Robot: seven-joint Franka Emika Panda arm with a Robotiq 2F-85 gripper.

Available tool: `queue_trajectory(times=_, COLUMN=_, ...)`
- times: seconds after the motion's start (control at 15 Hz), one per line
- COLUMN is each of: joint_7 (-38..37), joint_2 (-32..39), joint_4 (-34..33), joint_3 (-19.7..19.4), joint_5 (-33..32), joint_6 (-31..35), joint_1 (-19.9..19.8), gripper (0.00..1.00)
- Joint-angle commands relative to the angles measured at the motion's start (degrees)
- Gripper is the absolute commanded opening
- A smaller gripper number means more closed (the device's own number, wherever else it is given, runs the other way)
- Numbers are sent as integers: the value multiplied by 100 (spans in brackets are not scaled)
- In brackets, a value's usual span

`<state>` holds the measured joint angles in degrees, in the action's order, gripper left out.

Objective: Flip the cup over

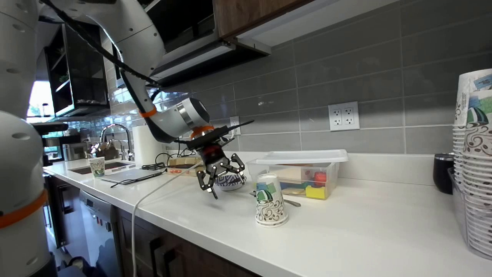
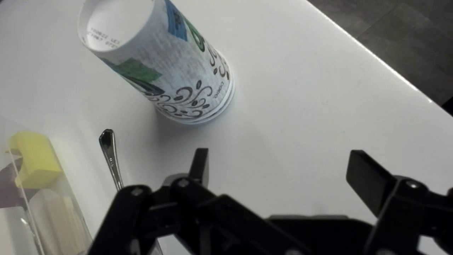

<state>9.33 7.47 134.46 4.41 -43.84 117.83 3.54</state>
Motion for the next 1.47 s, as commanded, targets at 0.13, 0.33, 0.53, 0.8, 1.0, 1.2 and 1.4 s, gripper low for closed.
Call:
queue_trajectory(times=0.13, joint_7=17, joint_2=737, joint_4=-439, joint_3=-150, joint_5=-121, joint_6=66, joint_1=-46, gripper=100)
queue_trajectory(times=0.33, joint_7=169, joint_2=1050, joint_4=-696, joint_3=-211, joint_5=-160, joint_6=-100, joint_1=-52, gripper=100)
queue_trajectory(times=0.53, joint_7=353, joint_2=1280, joint_4=-978, joint_3=-292, joint_5=-253, joint_6=-247, joint_1=-70, gripper=100)
queue_trajectory(times=0.8, joint_7=593, joint_2=1511, joint_4=-1293, joint_3=-428, joint_5=-582, joint_6=-509, joint_1=-107, gripper=100)
queue_trajectory(times=1.0, joint_7=718, joint_2=1585, joint_4=-1341, joint_3=-490, joint_5=-864, joint_6=-712, joint_1=-155, gripper=100)
queue_trajectory(times=1.2, joint_7=843, joint_2=1595, joint_4=-1230, joint_3=-512, joint_5=-1187, joint_6=-968, joint_1=-200, gripper=100)
queue_trajectory(times=1.4, joint_7=899, joint_2=1629, joint_4=-1190, joint_3=-502, joint_5=-1481, joint_6=-1247, joint_1=-233, gripper=100)
